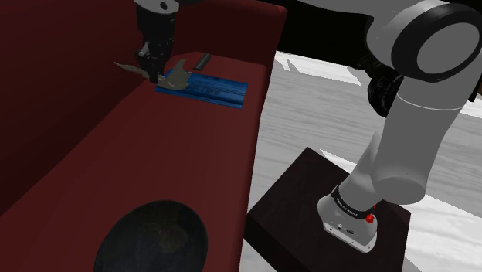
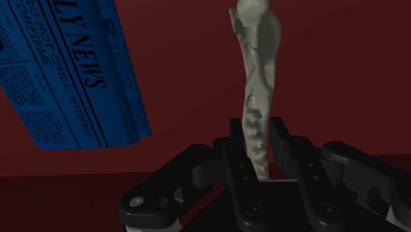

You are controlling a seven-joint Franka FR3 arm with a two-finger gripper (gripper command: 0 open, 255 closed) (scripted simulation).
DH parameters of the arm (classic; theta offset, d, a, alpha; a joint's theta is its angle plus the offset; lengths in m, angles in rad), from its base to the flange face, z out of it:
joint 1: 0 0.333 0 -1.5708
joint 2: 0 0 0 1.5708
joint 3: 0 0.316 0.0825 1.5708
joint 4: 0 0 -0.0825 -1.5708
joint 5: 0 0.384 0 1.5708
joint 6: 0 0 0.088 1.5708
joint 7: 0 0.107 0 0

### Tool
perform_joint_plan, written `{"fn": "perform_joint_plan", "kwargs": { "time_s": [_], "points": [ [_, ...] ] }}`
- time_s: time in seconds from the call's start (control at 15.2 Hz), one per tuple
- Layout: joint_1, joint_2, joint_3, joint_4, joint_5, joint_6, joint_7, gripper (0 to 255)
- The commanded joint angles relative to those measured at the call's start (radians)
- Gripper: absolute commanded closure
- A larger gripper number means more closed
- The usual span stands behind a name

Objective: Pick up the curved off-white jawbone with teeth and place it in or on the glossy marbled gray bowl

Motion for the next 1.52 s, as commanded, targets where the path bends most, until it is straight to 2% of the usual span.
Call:
{"fn": "perform_joint_plan", "kwargs": {
  "time_s": [0.0,0.66,1.06,1.45],
  "points": [
    [0.009,-0.021,0.007,-0.020,0.002,-0.001,0.017,255],
    [0.100,-0.202,0.083,-0.267,0.021,0.068,0.198,255],
    [0.162,-0.262,0.142,-0.345,0.023,0.084,0.322,255],
    [0.228,-0.286,0.209,-0.377,0.014,0.086,0.459,255]
  ]
}}
